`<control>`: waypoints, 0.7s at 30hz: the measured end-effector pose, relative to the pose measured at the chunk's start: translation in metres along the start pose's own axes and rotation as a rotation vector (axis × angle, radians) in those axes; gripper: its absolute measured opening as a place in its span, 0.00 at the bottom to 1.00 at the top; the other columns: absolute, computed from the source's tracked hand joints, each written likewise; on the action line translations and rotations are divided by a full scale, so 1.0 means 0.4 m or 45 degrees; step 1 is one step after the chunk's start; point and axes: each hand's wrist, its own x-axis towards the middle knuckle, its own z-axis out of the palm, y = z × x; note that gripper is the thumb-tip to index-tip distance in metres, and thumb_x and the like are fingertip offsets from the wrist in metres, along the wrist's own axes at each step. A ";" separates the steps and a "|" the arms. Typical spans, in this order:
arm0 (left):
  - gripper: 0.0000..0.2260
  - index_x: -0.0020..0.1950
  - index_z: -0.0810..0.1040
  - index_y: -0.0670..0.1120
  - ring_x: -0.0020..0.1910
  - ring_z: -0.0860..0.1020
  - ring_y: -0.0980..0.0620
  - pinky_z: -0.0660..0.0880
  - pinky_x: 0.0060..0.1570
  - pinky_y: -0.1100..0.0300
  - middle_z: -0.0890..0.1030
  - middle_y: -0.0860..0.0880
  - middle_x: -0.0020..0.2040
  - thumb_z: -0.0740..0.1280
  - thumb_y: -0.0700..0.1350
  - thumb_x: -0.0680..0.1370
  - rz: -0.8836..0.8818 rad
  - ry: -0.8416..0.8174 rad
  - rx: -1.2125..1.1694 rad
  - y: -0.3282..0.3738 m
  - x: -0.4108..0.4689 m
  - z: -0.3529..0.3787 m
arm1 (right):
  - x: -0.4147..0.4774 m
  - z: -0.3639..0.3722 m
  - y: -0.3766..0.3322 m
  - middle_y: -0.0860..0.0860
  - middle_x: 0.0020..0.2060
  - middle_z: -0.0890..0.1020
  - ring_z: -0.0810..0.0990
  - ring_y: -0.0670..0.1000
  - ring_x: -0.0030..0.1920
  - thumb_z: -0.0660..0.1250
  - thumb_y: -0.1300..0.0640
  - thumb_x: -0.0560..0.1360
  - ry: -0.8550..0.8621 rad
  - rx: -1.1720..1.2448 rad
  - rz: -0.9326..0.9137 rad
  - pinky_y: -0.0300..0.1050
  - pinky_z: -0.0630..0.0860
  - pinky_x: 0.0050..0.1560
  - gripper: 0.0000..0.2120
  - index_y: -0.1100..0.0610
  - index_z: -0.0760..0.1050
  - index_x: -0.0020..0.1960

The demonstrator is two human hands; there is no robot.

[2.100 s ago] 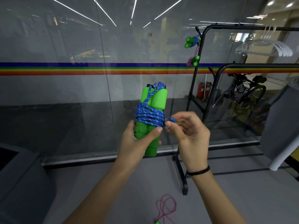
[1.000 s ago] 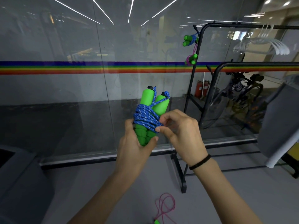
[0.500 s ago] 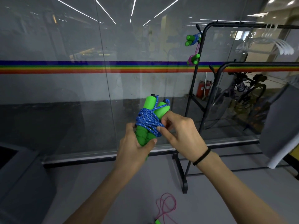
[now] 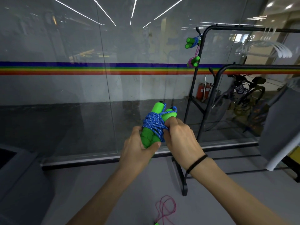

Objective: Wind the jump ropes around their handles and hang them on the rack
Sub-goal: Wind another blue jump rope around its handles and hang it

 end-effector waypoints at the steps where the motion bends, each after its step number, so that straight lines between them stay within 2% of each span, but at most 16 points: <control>1: 0.19 0.54 0.72 0.48 0.40 0.80 0.56 0.75 0.37 0.60 0.81 0.52 0.42 0.74 0.47 0.68 -0.009 -0.011 -0.020 -0.001 0.000 -0.001 | -0.001 0.000 0.001 0.61 0.49 0.76 0.76 0.65 0.46 0.57 0.63 0.76 0.000 -0.003 0.002 0.51 0.70 0.41 0.07 0.64 0.69 0.53; 2: 0.19 0.53 0.72 0.48 0.39 0.80 0.55 0.76 0.38 0.60 0.81 0.52 0.42 0.75 0.47 0.67 -0.026 -0.024 -0.046 -0.003 0.000 -0.002 | -0.001 -0.001 0.002 0.61 0.48 0.76 0.76 0.65 0.45 0.58 0.63 0.76 0.000 0.016 -0.002 0.51 0.70 0.41 0.07 0.64 0.69 0.53; 5: 0.20 0.49 0.72 0.48 0.40 0.82 0.47 0.80 0.44 0.48 0.83 0.48 0.41 0.75 0.50 0.62 -0.138 -0.086 -0.210 -0.017 0.001 -0.002 | 0.000 -0.002 0.014 0.61 0.46 0.76 0.76 0.64 0.43 0.59 0.60 0.76 -0.031 0.106 -0.070 0.51 0.69 0.40 0.07 0.63 0.69 0.50; 7: 0.20 0.47 0.72 0.47 0.41 0.83 0.42 0.80 0.46 0.44 0.83 0.45 0.42 0.74 0.48 0.60 -0.204 -0.132 -0.351 -0.018 -0.001 -0.004 | -0.003 -0.004 0.020 0.59 0.43 0.76 0.76 0.62 0.41 0.60 0.59 0.76 -0.037 0.119 -0.135 0.51 0.70 0.39 0.06 0.62 0.69 0.48; 10: 0.18 0.48 0.72 0.45 0.38 0.82 0.43 0.81 0.43 0.48 0.82 0.45 0.42 0.76 0.43 0.64 -0.234 -0.157 -0.428 -0.021 -0.001 -0.007 | -0.005 -0.006 0.023 0.53 0.38 0.74 0.75 0.57 0.38 0.64 0.59 0.74 -0.019 0.187 -0.164 0.48 0.71 0.39 0.05 0.61 0.71 0.46; 13: 0.15 0.51 0.71 0.42 0.31 0.81 0.48 0.79 0.33 0.58 0.81 0.46 0.39 0.73 0.36 0.69 -0.275 -0.167 -0.528 -0.017 -0.007 -0.012 | -0.003 -0.015 0.024 0.48 0.37 0.74 0.73 0.45 0.35 0.69 0.62 0.71 -0.035 0.320 -0.108 0.28 0.68 0.39 0.04 0.60 0.76 0.45; 15: 0.15 0.52 0.71 0.40 0.29 0.80 0.49 0.80 0.31 0.58 0.81 0.46 0.38 0.72 0.35 0.70 -0.288 -0.173 -0.547 -0.015 -0.009 -0.015 | -0.006 -0.025 0.025 0.48 0.38 0.77 0.73 0.39 0.35 0.70 0.64 0.70 -0.099 0.405 -0.060 0.23 0.68 0.41 0.06 0.61 0.78 0.47; 18: 0.16 0.51 0.71 0.41 0.33 0.82 0.45 0.81 0.39 0.50 0.81 0.44 0.40 0.74 0.38 0.69 -0.275 -0.169 -0.518 -0.020 -0.012 -0.015 | -0.012 -0.033 0.030 0.48 0.36 0.79 0.77 0.41 0.33 0.70 0.67 0.69 -0.171 0.528 0.017 0.24 0.71 0.40 0.08 0.59 0.79 0.46; 21: 0.23 0.49 0.71 0.46 0.41 0.83 0.39 0.80 0.46 0.41 0.82 0.42 0.43 0.76 0.49 0.60 -0.244 -0.143 -0.435 -0.017 -0.020 -0.014 | -0.011 -0.034 0.039 0.47 0.33 0.78 0.77 0.41 0.34 0.72 0.65 0.68 -0.194 0.607 0.060 0.27 0.74 0.40 0.07 0.57 0.79 0.44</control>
